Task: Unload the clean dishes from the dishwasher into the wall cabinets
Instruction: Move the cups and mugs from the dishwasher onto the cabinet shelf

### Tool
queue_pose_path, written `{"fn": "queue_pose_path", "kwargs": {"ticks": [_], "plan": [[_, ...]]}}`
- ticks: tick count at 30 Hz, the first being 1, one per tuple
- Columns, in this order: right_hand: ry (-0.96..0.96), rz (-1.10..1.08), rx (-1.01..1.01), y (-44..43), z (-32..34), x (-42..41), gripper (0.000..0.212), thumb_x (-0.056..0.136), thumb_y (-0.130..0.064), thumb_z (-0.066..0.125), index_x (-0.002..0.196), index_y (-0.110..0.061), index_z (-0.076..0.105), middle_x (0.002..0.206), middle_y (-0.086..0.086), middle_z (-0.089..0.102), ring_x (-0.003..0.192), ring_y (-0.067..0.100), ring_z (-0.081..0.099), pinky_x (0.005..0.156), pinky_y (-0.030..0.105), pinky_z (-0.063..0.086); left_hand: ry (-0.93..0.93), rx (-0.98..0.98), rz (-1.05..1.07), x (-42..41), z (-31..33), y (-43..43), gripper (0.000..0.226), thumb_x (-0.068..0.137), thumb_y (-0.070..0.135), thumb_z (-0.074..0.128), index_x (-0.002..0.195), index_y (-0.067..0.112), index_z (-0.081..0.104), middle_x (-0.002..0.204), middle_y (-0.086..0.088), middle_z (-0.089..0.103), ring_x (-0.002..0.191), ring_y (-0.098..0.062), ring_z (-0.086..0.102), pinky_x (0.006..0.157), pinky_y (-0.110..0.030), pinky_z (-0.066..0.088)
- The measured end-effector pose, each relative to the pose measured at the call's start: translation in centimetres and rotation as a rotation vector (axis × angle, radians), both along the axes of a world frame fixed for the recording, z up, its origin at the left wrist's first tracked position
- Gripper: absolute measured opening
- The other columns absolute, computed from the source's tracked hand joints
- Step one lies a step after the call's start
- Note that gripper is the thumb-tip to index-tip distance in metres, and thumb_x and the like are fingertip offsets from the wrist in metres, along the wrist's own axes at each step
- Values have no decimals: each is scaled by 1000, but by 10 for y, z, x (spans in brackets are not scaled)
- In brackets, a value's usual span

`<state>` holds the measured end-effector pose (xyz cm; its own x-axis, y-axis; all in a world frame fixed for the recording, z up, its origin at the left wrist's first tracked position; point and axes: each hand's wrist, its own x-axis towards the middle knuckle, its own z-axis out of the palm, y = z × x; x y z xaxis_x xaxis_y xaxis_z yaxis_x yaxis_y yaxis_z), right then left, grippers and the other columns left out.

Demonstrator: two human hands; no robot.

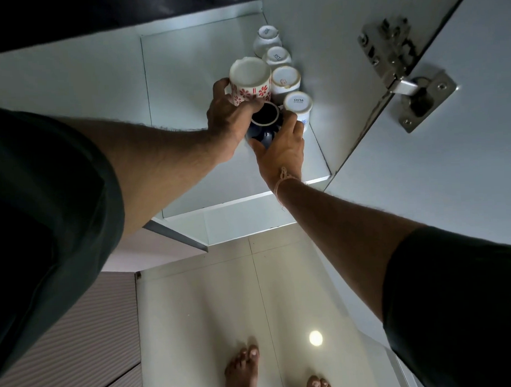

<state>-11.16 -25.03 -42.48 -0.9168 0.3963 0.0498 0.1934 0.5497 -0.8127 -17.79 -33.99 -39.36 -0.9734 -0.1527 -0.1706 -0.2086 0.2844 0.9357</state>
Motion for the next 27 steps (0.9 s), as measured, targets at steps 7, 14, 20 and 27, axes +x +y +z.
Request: {"fn": "queue_pose_path", "kwargs": {"ticks": [7, 14, 20, 27], "plan": [[1, 36, -37, -1, 7, -1, 69, 78, -27, 79, 134, -16, 40, 132, 8, 48, 115, 30, 55, 98, 45, 51, -18, -22, -24, 10, -2, -3, 69, 78, 30, 77, 138, 27, 43, 125, 5, 66, 106, -10, 59, 71, -8, 42], [-17, 61, -51, -9, 12, -6, 64, 82, -32, 74, 135, -16, 41, 124, 11, 49, 111, 34, 56, 97, 43, 50, 73, -133, -20, -8, 14, -3, 83, 77, 48, 76, 147, 29, 35, 123, 7, 56, 115, -11, 53, 94, -20, 47], [-26, 58, -18, -9, 13, -10, 63, 81, -28, 74, 134, -13, 43, 124, 13, 50, 111, 35, 56, 96, 41, 48, 122, -172, -3, -21, 14, 1, 72, 73, 43, 78, 137, 32, 46, 109, 14, 60, 107, -12, 59, 93, -28, 53], [-19, 32, -62, -9, 15, -10, 70, 82, -42, 72, 136, -13, 41, 125, 12, 51, 112, 34, 55, 97, 44, 48, 101, -161, -19, -12, 17, 5, 83, 82, 39, 75, 151, 29, 30, 134, 4, 56, 125, -14, 51, 103, -23, 45]]}}
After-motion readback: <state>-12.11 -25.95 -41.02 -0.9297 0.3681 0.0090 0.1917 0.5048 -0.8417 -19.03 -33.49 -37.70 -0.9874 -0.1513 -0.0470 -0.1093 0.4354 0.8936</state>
